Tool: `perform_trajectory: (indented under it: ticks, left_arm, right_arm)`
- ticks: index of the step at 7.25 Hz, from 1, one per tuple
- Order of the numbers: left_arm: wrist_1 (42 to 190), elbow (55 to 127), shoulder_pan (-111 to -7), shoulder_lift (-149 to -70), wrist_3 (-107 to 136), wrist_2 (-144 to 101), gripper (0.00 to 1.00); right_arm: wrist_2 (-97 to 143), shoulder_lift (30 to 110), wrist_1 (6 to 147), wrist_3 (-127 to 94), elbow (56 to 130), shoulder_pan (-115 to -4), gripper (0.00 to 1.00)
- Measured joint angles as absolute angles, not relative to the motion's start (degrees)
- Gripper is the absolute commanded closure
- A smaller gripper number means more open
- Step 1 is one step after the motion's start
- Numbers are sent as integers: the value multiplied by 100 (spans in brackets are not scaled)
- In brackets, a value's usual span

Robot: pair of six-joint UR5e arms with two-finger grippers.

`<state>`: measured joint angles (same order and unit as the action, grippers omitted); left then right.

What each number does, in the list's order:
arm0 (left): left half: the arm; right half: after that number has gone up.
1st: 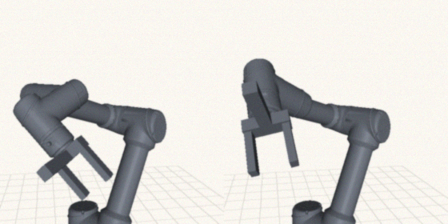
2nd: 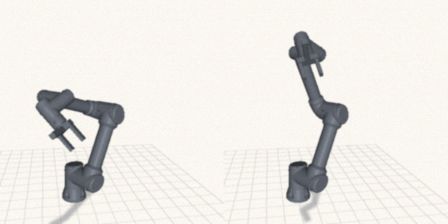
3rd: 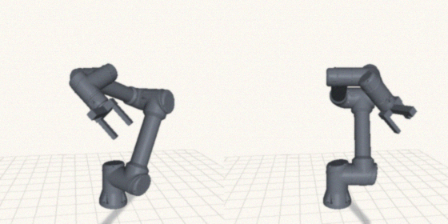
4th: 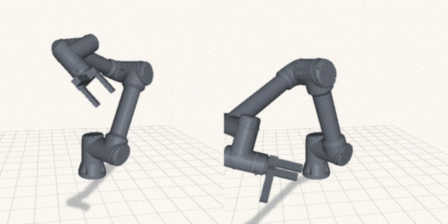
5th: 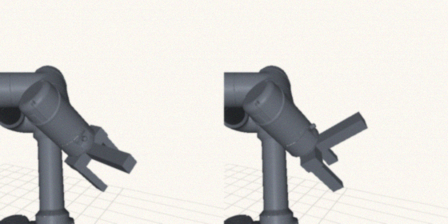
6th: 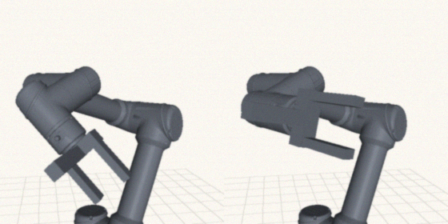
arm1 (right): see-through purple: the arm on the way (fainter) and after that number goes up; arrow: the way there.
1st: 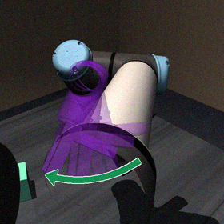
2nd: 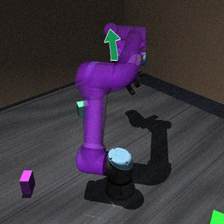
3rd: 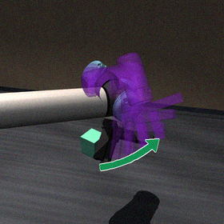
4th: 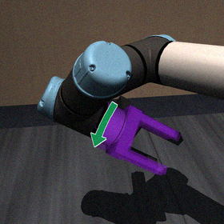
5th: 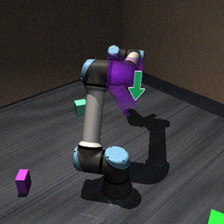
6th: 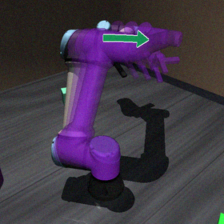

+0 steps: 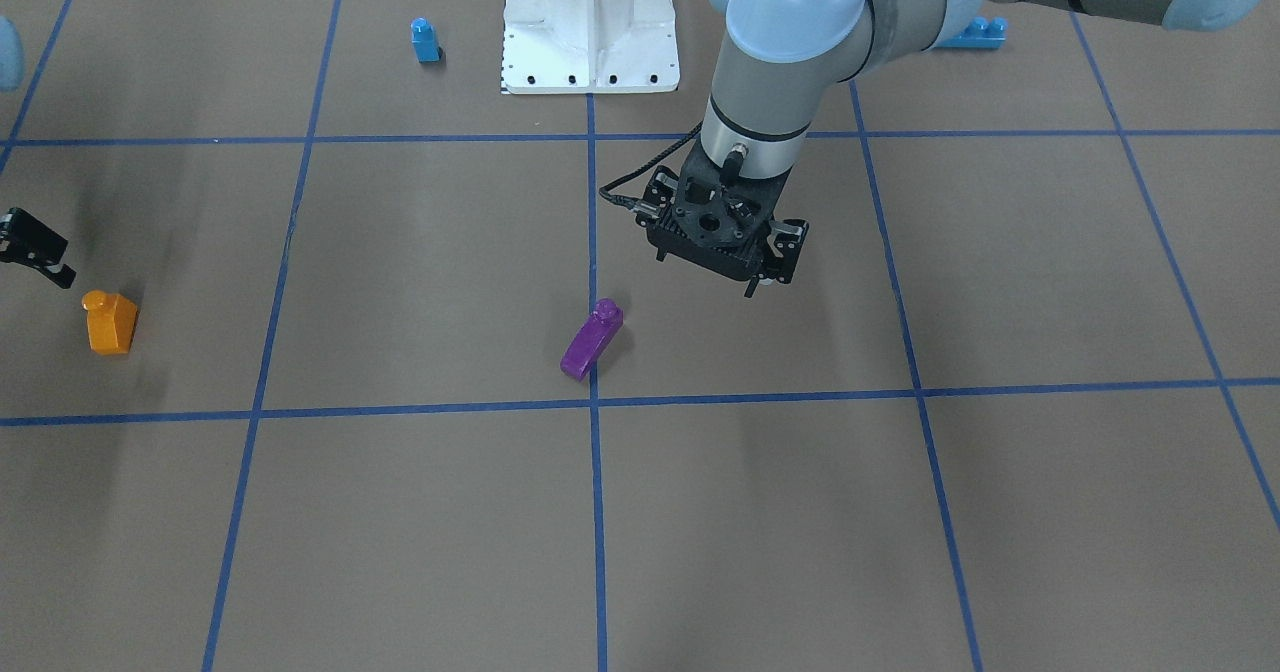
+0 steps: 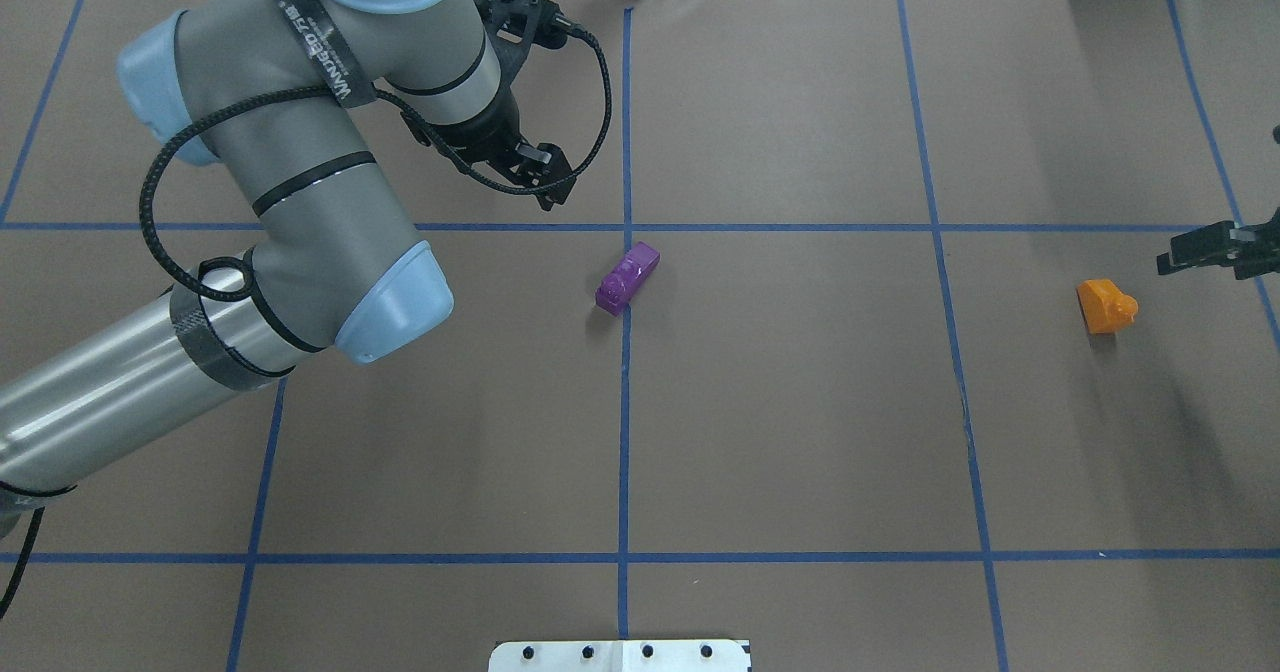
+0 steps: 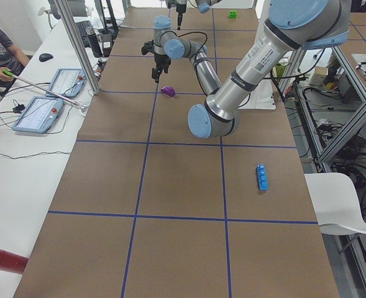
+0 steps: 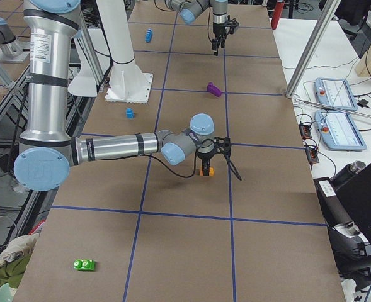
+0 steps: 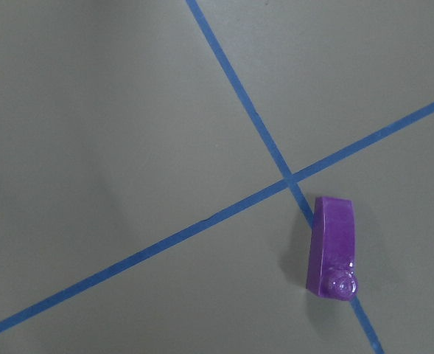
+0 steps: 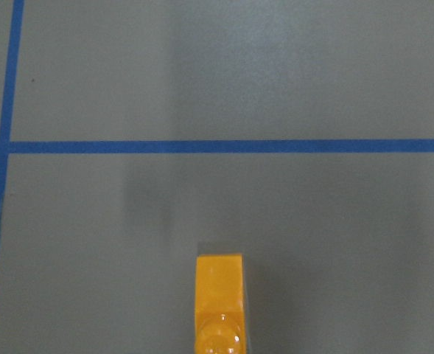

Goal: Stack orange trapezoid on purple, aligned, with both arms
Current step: 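Lower the right gripper and grasp the orange trapezoid block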

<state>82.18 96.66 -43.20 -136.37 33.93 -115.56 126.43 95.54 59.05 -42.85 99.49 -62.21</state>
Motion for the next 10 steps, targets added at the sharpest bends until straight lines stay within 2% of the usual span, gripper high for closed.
perform_trajectory:
  ticks: [4, 7, 8, 9, 10]
  left_arm:
    - [8209, 9705, -4332, -13568, 3392, -11538, 0]
    - [8232, 9757, -4333, -13456, 3393, -11532, 0]
    - [8234, 9761, -4333, -13445, 3392, -11531, 0]
    - [8235, 9763, -4333, -13442, 3393, -11531, 0]
    - [8235, 9772, -4333, -13437, 3393, -11531, 0]
  right_arm:
    - [12439, 9207, 5882, -4326, 9408, -5731, 0]
    - [12390, 9077, 5886, -4319, 9138, -5614, 8]
    - [12388, 9074, 5888, -4317, 9108, -5587, 28]
    - [12392, 9072, 5888, -4316, 9095, -5571, 55]
    - [12399, 9068, 5892, -4311, 9088, -5561, 87]
